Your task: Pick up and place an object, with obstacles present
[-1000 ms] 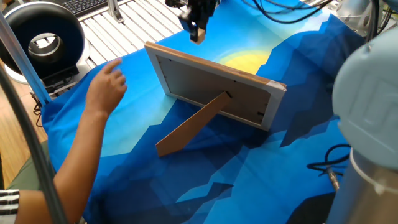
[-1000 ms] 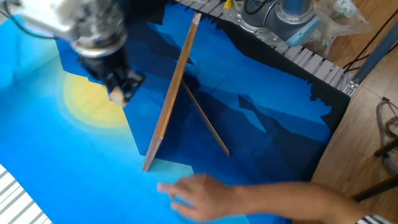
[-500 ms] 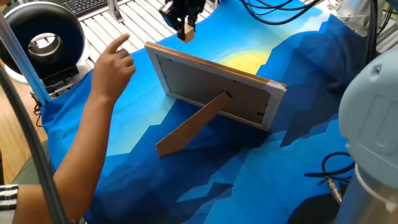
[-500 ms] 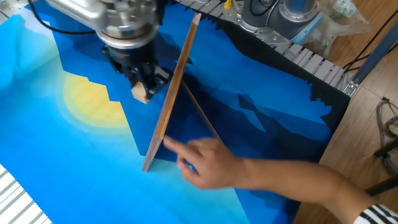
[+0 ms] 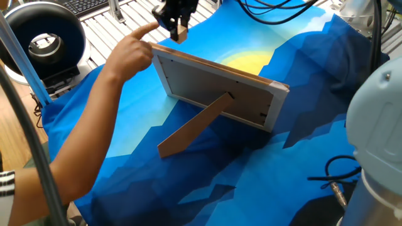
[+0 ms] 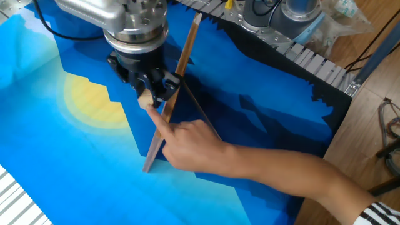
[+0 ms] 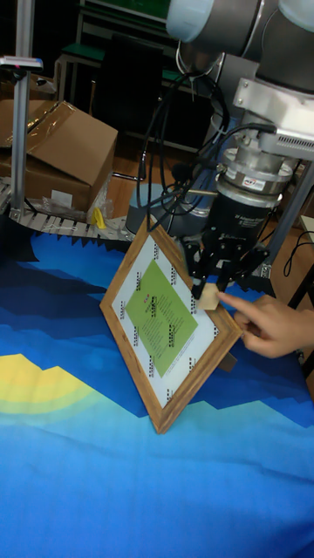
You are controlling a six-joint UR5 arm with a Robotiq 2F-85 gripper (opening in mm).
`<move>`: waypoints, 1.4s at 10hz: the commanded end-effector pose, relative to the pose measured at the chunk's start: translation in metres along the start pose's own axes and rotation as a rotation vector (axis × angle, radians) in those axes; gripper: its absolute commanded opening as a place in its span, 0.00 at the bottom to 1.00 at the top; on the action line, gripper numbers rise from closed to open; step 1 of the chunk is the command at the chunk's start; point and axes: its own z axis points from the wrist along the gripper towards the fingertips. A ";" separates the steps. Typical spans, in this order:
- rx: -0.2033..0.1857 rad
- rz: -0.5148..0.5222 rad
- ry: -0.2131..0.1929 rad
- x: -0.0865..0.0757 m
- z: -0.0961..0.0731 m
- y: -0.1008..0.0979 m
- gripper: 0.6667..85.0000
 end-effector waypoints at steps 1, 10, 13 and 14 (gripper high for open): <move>-0.005 0.026 0.015 0.012 -0.032 0.028 0.01; -0.034 0.096 0.006 -0.005 -0.027 0.076 0.01; -0.024 0.103 0.014 -0.005 -0.031 0.076 0.01; -0.020 0.102 0.015 -0.006 -0.029 0.076 0.01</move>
